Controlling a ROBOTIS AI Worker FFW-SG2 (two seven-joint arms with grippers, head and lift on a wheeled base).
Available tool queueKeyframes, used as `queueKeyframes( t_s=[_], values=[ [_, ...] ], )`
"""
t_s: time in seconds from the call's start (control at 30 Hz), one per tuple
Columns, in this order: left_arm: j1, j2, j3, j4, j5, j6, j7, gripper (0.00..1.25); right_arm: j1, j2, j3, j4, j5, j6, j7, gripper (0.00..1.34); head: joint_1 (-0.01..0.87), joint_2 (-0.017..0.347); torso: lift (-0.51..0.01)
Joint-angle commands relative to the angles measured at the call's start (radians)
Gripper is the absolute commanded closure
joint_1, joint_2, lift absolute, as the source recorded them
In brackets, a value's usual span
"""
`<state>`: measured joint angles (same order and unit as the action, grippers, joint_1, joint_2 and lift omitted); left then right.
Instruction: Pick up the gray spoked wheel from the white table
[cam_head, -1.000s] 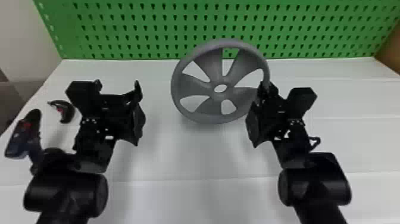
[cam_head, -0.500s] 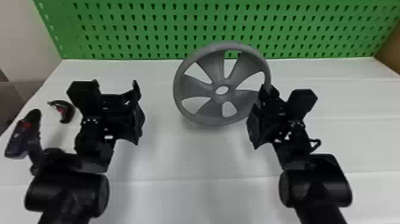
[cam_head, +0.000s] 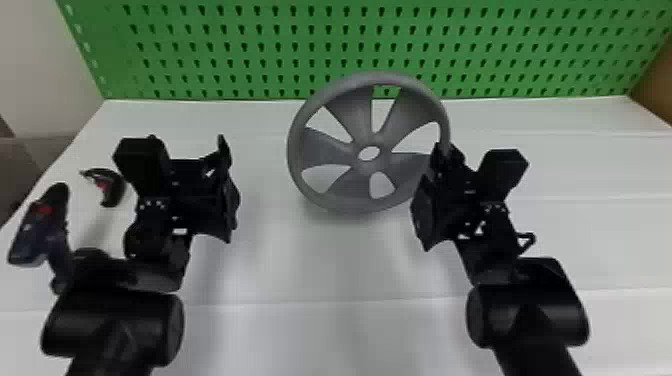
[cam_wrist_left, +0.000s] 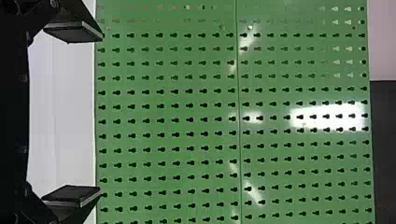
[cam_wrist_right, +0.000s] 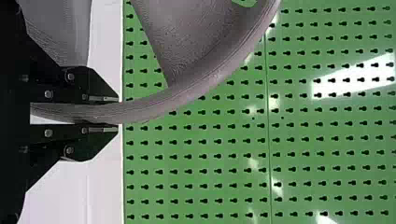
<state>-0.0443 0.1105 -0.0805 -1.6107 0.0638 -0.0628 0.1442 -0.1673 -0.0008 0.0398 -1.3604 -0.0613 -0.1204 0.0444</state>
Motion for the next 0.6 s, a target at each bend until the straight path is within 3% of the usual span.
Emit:
queueKeyframes(
  t_s=[0.0,0.57],
  values=[
    [0.0,0.0,0.001,0.0,0.004,0.0,0.003,0.13,-0.003,0.002,0.003,-0.002,-0.002,0.011,0.0,1.12,0.767,0.021,-0.09],
    [-0.002,-0.002,0.004,0.0,0.013,0.0,0.003,0.13,-0.009,0.002,0.008,-0.008,0.006,0.025,0.0,1.12,0.767,0.021,-0.09]
  ],
)
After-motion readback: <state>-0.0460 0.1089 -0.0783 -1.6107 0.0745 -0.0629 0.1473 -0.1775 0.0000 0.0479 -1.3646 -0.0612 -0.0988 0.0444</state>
